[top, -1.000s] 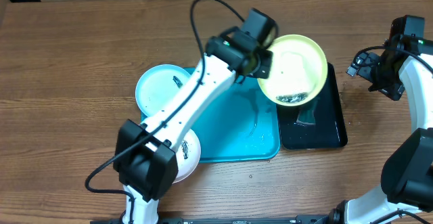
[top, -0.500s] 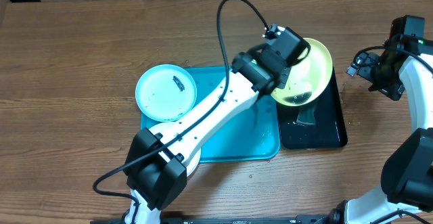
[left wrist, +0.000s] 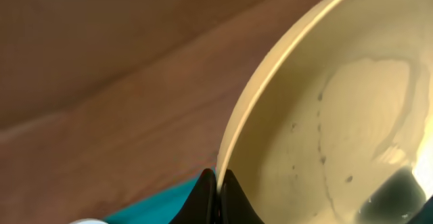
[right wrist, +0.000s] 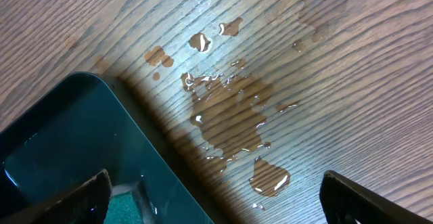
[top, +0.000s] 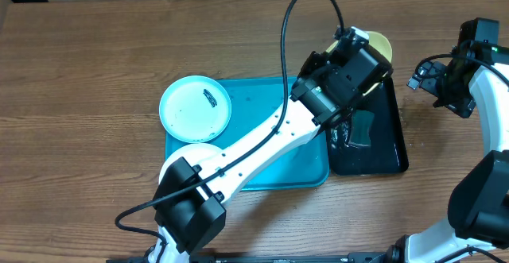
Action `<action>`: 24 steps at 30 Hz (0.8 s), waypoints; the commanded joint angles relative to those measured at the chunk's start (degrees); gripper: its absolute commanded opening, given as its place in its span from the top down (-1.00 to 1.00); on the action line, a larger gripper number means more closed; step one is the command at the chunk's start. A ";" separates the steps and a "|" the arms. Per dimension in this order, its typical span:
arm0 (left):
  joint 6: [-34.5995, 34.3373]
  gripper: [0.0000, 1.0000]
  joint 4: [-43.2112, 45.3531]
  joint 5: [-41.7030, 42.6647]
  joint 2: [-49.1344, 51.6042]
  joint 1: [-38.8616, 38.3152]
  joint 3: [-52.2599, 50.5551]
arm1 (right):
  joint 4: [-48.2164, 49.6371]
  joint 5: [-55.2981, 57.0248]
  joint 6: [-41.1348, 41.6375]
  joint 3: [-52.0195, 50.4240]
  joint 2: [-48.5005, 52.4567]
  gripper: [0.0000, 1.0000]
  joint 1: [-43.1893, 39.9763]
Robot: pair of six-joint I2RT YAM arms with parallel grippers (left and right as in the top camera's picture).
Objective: Clean dirty plates on tray and stack at the side
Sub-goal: 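Tilt the yellow plate over the black tray to drain water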
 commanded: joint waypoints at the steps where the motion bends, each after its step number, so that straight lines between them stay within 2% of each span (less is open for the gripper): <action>1: 7.89 0.92 2.60 -7.30 0.57 -1.55 1.33 | 0.24 0.22 0.00 0.79 -0.15 -1.00 -0.07; 13: 26.05 0.92 15.10 -18.49 0.57 -5.68 1.33 | 0.24 0.24 0.00 0.79 -0.15 -1.00 -0.07; 24: 26.99 0.92 18.69 -20.17 0.57 -5.92 1.33 | 0.24 0.22 0.00 0.79 -0.15 -1.00 -0.07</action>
